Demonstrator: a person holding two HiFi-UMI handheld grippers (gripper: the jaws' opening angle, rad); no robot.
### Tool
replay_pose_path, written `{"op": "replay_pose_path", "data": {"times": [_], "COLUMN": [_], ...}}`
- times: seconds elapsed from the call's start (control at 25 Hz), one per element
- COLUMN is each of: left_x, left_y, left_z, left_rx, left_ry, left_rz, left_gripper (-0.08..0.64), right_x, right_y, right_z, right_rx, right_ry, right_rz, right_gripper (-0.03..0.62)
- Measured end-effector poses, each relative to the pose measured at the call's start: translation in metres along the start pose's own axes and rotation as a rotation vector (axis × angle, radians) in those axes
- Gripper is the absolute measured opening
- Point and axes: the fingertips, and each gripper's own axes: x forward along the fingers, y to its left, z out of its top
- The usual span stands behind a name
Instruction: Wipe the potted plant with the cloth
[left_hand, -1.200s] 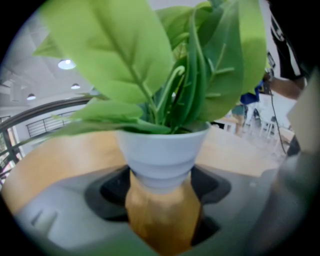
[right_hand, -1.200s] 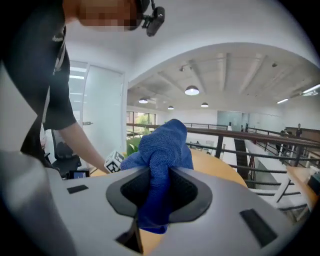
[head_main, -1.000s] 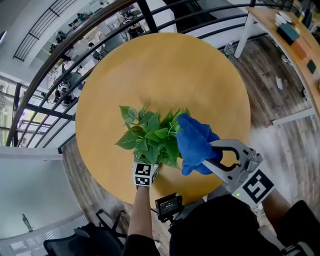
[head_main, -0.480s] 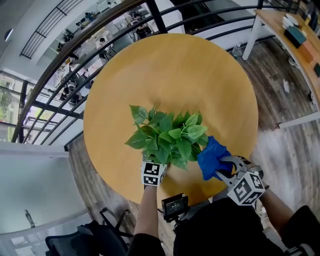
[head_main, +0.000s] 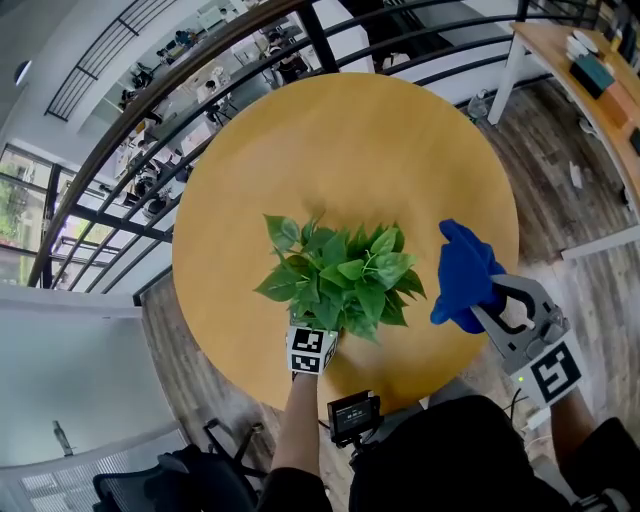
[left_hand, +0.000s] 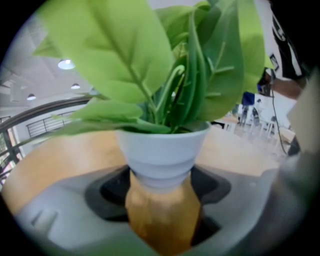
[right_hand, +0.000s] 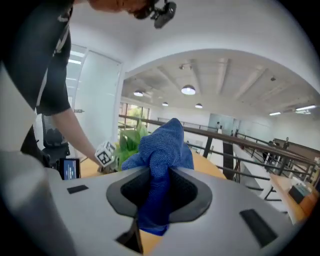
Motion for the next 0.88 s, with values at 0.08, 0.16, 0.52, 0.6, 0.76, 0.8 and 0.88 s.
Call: {"op": "replay_pose_path", "data": {"times": [0.08,0.16,0.52,0.6,0.76,0.8,0.88], "left_x": [-0.001,-0.001,-0.004,-0.002,-0.001,-0.001,-0.001], "left_y": [0.0,0.0,0.005,0.004,0.001,0.001,0.001], "left_z": [0.0,-0.001,-0.006,-0.003,-0.003,-0.004,-0.004], "left_rx": [-0.002,-0.004,0.003,0.002,-0.001,-0.002,-0.003], "left_ry": [0.003,0.003,0.009,0.003,0.005,0.005,0.004], "left_rz": [0.002,0.002,0.012,0.008,0.0,0.001,0.002], "left_gripper": [0.368,0.368,0.368,0.368,0.368,0.367,0.367], "right_x": [-0.001,0.005,0.066,0.065,0.059,0.057,0.049], "right_y": [0.008,0.028,0.14,0.149,0.15,0.148,0.136], "right_z": [0.042,0.064,-0.011,-0.041,-0.104,-0.118,-0.143], "right_rx": [0.024,-0.019,-0.308,-0.31,-0.278,-0.276,-0.284], "right_ry": [-0.096,-0.129,0.116,0.184,0.338,0.372,0.432], "right_rz": [0.016,0.077,0.319,0.354,0.385,0.384,0.36], "right_gripper": [0.103,0.103,0.103,0.103,0.103,0.102,0.103]}}
